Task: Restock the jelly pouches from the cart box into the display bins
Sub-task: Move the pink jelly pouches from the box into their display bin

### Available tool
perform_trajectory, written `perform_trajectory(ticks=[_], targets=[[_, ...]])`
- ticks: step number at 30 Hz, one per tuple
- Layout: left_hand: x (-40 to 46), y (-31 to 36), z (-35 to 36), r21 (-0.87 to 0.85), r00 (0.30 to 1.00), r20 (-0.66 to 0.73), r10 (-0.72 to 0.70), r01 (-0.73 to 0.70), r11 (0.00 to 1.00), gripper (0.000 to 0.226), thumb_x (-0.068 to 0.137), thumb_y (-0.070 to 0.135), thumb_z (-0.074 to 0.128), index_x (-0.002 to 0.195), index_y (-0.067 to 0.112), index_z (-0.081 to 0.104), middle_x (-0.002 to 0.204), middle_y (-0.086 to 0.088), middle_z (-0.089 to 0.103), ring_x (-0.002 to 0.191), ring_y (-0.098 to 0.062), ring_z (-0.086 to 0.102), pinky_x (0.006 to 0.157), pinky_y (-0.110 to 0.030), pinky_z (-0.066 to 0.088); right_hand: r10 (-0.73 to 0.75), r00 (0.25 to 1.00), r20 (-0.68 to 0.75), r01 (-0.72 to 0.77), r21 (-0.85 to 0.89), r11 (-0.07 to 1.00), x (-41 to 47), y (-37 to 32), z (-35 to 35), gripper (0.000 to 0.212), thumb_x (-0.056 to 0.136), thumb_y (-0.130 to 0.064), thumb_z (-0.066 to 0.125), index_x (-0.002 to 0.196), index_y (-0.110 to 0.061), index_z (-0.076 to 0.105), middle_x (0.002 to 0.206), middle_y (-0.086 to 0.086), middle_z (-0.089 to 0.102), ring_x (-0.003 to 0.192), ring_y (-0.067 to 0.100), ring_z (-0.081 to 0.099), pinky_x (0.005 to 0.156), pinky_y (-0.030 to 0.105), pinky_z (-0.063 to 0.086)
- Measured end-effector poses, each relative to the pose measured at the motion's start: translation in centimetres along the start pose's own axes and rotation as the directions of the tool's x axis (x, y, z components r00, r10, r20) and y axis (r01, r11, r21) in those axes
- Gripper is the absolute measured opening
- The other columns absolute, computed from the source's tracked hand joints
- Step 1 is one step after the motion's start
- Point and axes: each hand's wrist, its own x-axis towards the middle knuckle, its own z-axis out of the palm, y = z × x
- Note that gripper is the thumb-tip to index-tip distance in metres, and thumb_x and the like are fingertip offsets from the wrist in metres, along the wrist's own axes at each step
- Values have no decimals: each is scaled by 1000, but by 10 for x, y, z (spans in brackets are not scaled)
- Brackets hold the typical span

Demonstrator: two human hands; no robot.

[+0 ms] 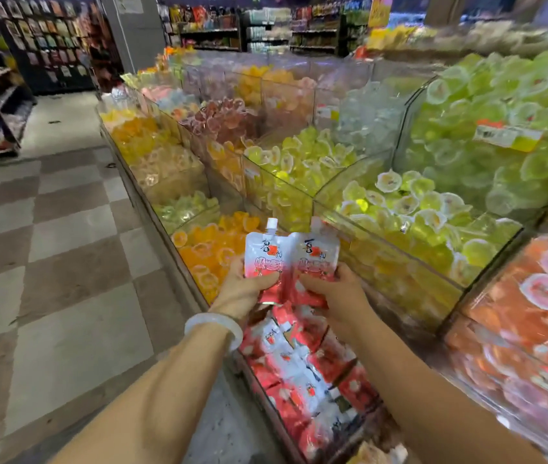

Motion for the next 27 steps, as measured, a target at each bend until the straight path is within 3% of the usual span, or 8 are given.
perform_trajectory(ticks=[6, 10, 15, 18, 21, 23, 25, 27], targets=[[51, -21, 1, 40, 988, 85, -131, 128, 991, 41, 80, -13, 60, 117, 2, 51, 90, -19, 64, 65, -25, 66, 62, -40, 57, 50, 971, -234, -42, 39, 998, 23, 42, -21, 41, 76, 13, 67, 110, -4, 51, 91, 11, 66, 72, 22, 65, 60, 33, 55], [78, -26, -7, 67, 952, 209, -222, 212, 975, 40, 77, -6, 66, 103, 23, 56, 104, -15, 66, 94, -35, 64, 87, -55, 48, 141, 929, -342, -100, 136, 986, 34, 77, -12, 31, 76, 16, 65, 100, -2, 58, 79, 15, 67, 51, 17, 64, 47, 27, 51], [113, -20, -20, 149, 915, 305, -263, 227, 962, 38, 80, -10, 64, 106, 14, 52, 94, -10, 66, 82, -27, 65, 77, -46, 54, 202, 808, -554, -85, 231, 969, 53, 118, 11, 37, 74, 17, 66, 102, -5, 56, 90, 26, 65, 75, 24, 58, 77, 39, 49], [119, -18, -26, 205, 875, 383, -298, 234, 950, 40, 80, -11, 64, 107, 14, 50, 89, -6, 65, 75, -21, 63, 63, -34, 53, 190, 743, -642, -48, 231, 972, 45, 128, 13, 32, 75, 12, 68, 100, -7, 60, 82, 10, 70, 68, 24, 65, 67, 35, 54], [118, -25, -31, 242, 785, 511, -350, 259, 935, 33, 82, -10, 62, 107, 11, 54, 83, -10, 66, 66, -22, 62, 58, -30, 51, 154, 660, -735, 5, 209, 978, 30, 129, 5, 32, 75, 10, 69, 104, -2, 61, 84, 12, 71, 69, 25, 66, 73, 39, 55], [114, -33, -29, 273, 758, 544, -360, 245, 930, 30, 81, -13, 61, 97, 12, 60, 74, -7, 69, 57, -17, 63, 52, -28, 51, 142, 603, -785, 22, 194, 981, 21, 125, -2, 26, 76, 11, 67, 99, -1, 61, 75, 12, 69, 61, 25, 65, 63, 43, 57], [111, -44, -24, 297, 751, 539, -383, 256, 920, 36, 79, -18, 60, 91, 17, 61, 72, -4, 70, 60, -18, 65, 58, -30, 53, 123, 534, -837, 40, 170, 985, 14, 121, -7, 22, 76, 14, 66, 92, 0, 60, 60, 7, 67, 45, 18, 62, 44, 32, 54], [110, -56, -19, 342, 737, 523, -428, 279, 898, 33, 78, -15, 63, 101, 7, 59, 83, -11, 67, 71, -25, 63, 67, -33, 53, 112, 466, -878, 52, 154, 987, 7, 120, -10, 23, 75, 18, 65, 85, -2, 58, 62, 8, 65, 42, 14, 60, 42, 26, 51]])
